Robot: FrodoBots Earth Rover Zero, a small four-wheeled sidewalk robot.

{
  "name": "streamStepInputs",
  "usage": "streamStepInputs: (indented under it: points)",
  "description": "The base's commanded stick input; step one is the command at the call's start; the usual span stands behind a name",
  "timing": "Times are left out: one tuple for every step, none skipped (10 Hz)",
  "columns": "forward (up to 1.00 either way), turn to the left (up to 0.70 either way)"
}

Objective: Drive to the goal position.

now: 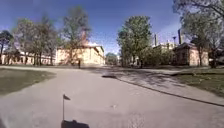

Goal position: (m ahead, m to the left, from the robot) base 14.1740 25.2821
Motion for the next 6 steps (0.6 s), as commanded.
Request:
streamStepInputs:
  points:
    - [0.66, 0.33]
    - [0.66, 0.33]
    - [0.66, 0.33]
    - [0.66, 0.33]
    - [0.66, 0.28]
    - [0.66, 0.08]
